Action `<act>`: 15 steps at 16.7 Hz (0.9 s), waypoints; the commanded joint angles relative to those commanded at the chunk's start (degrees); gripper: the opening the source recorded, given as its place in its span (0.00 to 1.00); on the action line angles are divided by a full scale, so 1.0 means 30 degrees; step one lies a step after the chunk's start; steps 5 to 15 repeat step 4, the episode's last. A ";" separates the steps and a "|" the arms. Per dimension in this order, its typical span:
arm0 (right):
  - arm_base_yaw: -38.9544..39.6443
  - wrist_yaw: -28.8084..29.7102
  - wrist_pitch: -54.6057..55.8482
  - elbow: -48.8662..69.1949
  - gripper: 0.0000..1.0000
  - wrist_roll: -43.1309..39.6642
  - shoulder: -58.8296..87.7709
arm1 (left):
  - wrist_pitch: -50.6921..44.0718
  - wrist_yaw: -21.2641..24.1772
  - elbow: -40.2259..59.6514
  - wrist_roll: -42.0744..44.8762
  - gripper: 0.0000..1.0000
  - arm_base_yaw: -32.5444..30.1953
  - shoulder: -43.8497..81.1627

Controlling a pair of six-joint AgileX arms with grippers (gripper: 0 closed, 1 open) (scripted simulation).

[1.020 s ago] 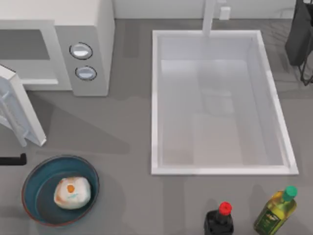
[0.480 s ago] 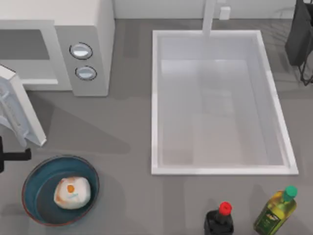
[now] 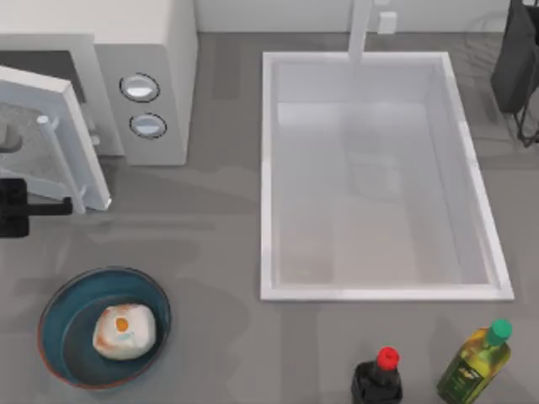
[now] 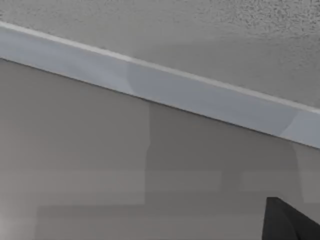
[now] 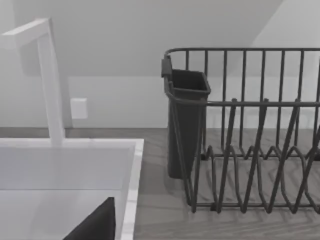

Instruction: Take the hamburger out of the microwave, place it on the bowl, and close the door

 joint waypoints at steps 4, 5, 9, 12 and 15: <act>0.0000 0.0000 0.0000 0.0000 1.00 0.0000 0.0000 | 0.0603 -0.0077 0.0828 -0.0068 0.00 -0.0122 0.1123; 0.0000 0.0000 0.0000 0.0000 1.00 0.0000 0.0000 | 0.0603 -0.0077 0.0828 -0.0068 0.00 -0.0122 0.1123; 0.0000 0.0000 0.0000 0.0000 1.00 0.0000 0.0000 | 0.0603 -0.0077 0.0828 -0.0068 0.00 -0.0122 0.1123; 0.0000 0.0000 0.0000 0.0000 1.00 0.0000 0.0000 | 0.0603 -0.0077 0.0828 -0.0068 0.00 -0.0122 0.1123; 0.0000 0.0000 0.0000 0.0000 1.00 0.0000 0.0000 | 0.0603 -0.0077 0.0828 -0.0068 0.00 -0.0122 0.1123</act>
